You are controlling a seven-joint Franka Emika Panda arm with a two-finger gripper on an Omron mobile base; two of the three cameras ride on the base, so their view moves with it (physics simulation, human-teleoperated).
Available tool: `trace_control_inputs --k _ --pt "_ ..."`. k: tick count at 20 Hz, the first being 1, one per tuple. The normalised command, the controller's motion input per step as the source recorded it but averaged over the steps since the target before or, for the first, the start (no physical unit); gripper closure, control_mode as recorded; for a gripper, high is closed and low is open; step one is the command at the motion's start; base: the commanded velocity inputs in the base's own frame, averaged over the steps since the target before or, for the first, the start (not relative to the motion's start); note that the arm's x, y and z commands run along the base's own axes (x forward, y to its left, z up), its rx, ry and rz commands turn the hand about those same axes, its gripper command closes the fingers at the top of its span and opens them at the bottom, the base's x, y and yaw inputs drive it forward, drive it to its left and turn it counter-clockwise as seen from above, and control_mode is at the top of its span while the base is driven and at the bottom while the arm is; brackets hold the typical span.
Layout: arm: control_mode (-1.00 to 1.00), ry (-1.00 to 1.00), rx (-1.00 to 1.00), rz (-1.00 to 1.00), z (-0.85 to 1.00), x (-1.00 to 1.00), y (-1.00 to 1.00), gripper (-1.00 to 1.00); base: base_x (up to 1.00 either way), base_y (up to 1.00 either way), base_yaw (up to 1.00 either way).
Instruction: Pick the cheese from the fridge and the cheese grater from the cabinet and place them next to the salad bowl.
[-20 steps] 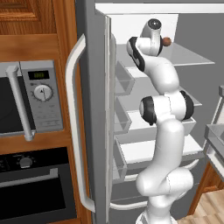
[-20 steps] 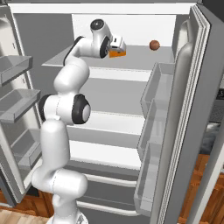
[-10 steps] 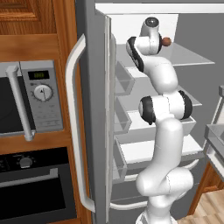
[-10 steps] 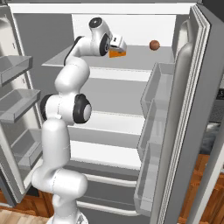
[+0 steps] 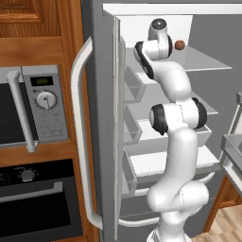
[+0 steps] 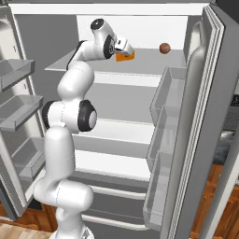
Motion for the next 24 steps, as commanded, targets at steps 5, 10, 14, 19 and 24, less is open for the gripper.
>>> trace_control_inputs --k 5,10,14,19,24 --pt "-1.00 0.00 0.00 0.00 0.00 0.00 0.00 1.00 0.00 0.00 0.00" --pt "-1.00 0.00 0.00 0.00 0.00 0.00 0.00 1.00 0.00 0.00 0.00" --pt "-1.00 -0.01 0.00 0.00 0.00 -0.08 0.00 1.00 0.00 0.00 0.00" --pt "-1.00 -0.04 0.00 0.00 0.00 -0.31 0.00 1.00 0.00 0.00 0.00" --pt "-1.00 -0.08 0.00 0.00 0.00 -0.66 0.00 1.00 0.00 0.00 0.00"
